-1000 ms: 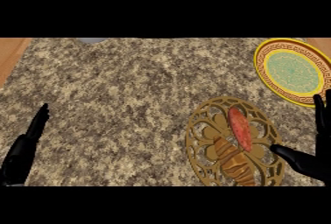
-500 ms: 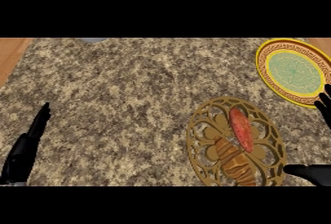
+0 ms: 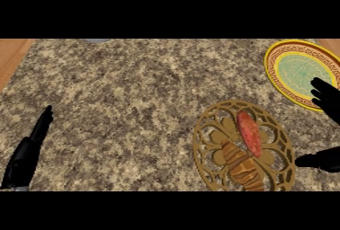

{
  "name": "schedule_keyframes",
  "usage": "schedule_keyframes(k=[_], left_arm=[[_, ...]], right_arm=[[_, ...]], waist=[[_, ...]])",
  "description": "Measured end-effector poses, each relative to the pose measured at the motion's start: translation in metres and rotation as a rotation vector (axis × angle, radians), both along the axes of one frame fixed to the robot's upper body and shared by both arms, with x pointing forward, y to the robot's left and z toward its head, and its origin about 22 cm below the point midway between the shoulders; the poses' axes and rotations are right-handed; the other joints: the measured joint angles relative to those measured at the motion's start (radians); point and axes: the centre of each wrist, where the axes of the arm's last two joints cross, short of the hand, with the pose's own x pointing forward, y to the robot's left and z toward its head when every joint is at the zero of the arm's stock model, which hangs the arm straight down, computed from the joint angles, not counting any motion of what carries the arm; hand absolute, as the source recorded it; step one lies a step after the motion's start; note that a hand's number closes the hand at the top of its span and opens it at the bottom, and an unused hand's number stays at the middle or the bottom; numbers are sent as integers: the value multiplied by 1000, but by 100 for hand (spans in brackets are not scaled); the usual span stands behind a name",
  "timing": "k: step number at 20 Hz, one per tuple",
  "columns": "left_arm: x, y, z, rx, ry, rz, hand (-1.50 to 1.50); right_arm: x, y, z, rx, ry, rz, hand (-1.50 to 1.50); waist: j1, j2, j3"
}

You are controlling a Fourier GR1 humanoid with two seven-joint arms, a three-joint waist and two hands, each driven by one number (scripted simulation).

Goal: Pick the sweet potato from the placemat and place it in the plate

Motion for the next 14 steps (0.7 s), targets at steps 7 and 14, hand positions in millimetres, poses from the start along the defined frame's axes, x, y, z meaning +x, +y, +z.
schedule_keyframes(k=[7,14], left_arm=[[-2,-3,1,-5,1,-5,0],[2,-3,4,-2,5,-1,0]], right_arm=[[28,13,-17,-122,141,128,-150],[49,21,-39,-183,207,223,-150]], waist=[[4,1,0],[-2,0,1]])
